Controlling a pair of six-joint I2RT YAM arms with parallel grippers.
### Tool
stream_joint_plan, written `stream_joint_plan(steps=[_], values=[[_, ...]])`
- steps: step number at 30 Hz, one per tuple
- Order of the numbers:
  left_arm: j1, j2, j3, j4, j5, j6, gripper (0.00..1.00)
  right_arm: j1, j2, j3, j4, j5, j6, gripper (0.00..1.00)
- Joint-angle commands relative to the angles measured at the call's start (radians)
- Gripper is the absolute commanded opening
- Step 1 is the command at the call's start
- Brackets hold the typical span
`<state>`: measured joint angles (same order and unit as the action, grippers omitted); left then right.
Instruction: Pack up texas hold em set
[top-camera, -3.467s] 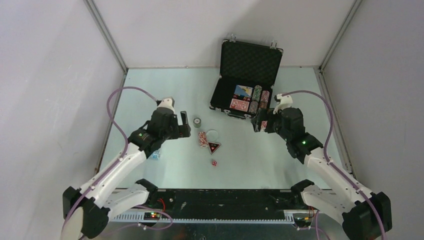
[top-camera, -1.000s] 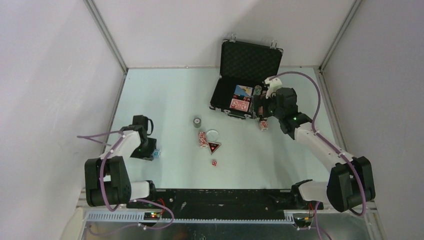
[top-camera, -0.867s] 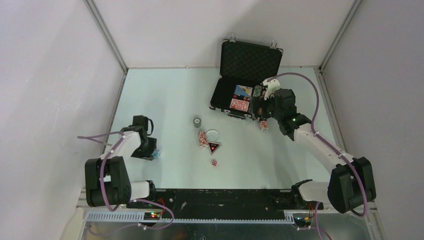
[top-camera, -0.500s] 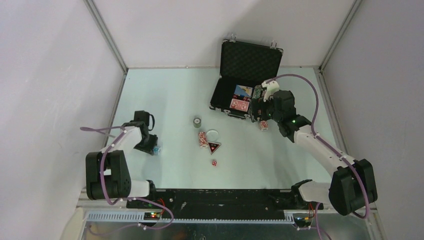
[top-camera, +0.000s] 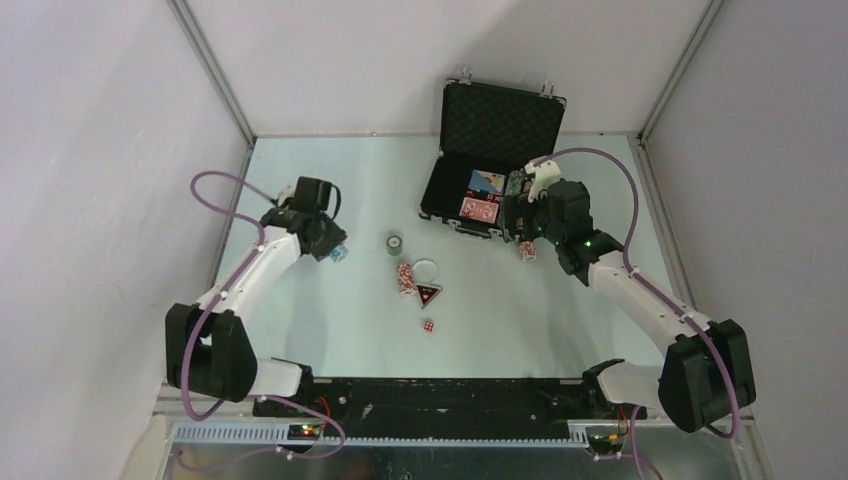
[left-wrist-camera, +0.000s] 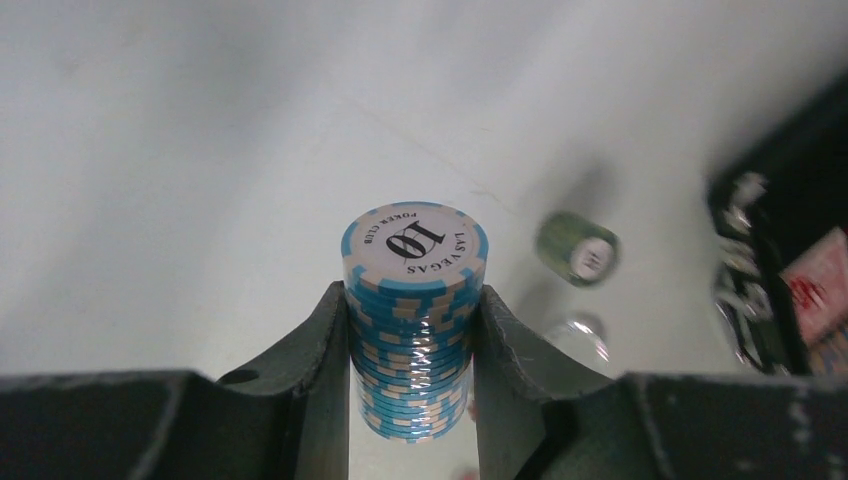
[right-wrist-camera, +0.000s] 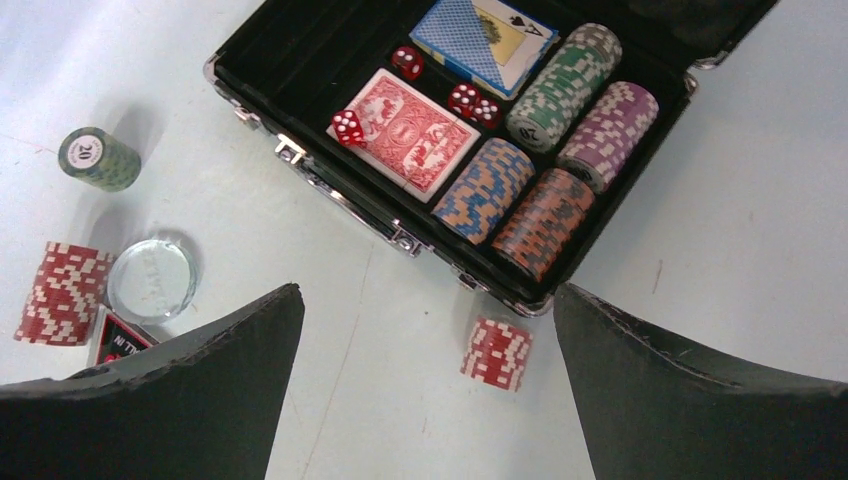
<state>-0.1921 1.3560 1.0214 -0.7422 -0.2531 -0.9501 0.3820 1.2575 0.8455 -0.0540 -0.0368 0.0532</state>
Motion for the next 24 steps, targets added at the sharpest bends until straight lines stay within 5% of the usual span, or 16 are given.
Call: stream_joint_plan(steps=[1, 5, 13, 24], values=[[-0.073, -0.017, 0.078, 0.244, 0.108, 0.185, 0.0, 0.003, -0.057, 0.002, -0.02, 0.101, 0.024, 0.98], [-0.126, 0.074, 0.17, 0.384, 0.15, 0.264, 0.0, 0.004, -0.062, 0.011, -0.036, 0.197, 0.033, 0.97], [-0.209, 0.299, 0.424, 0.359, 0.161, 0.425, 0.0, 0.0, -0.07, 0.018, -0.078, 0.249, 0.019, 0.95], [-0.274, 0.366, 0.511, 0.441, 0.192, 0.659, 0.0, -0.048, -0.095, 0.02, -0.12, 0.249, 0.099, 0.93]])
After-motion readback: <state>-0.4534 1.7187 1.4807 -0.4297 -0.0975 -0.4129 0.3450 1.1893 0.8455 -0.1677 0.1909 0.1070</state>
